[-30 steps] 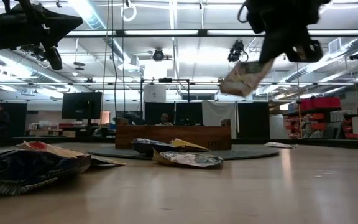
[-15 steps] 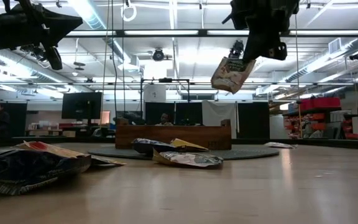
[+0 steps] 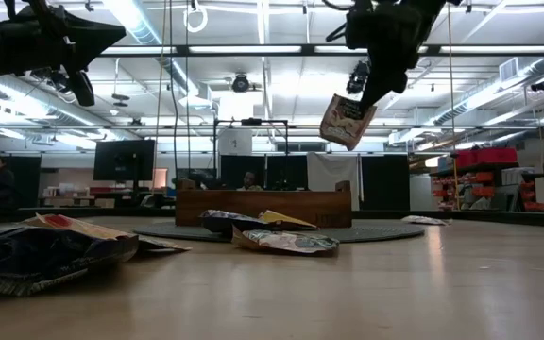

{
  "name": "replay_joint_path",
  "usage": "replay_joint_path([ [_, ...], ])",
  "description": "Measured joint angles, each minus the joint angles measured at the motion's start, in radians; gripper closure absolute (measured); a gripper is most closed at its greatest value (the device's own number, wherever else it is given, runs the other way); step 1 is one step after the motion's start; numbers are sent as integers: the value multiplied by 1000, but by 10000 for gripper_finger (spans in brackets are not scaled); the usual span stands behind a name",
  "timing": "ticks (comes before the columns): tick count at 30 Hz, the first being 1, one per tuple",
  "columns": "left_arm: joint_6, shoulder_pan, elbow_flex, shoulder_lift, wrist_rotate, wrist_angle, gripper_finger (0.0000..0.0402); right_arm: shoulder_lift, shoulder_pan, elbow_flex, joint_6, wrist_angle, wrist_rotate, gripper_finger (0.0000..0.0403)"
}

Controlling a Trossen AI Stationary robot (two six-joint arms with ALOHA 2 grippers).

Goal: Pick & Place Tea
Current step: Put the brown tea bag into the right section of the wooden organizer

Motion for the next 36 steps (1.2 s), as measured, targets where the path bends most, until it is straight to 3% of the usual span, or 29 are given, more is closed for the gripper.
replay_joint_path([
  [6,1,0,0,0,0,0,383,59,-44,19,-112,-4,-2,403],
  [14,2,0,0,0,0,0,383,241,-62,235,-293,-100,20,403],
  [20,2,0,0,0,0,0,383,385,-89,353,-337,-200,34,403],
  [36,2,0,0,0,0,0,383,461,-96,360,-395,-171,70,403],
])
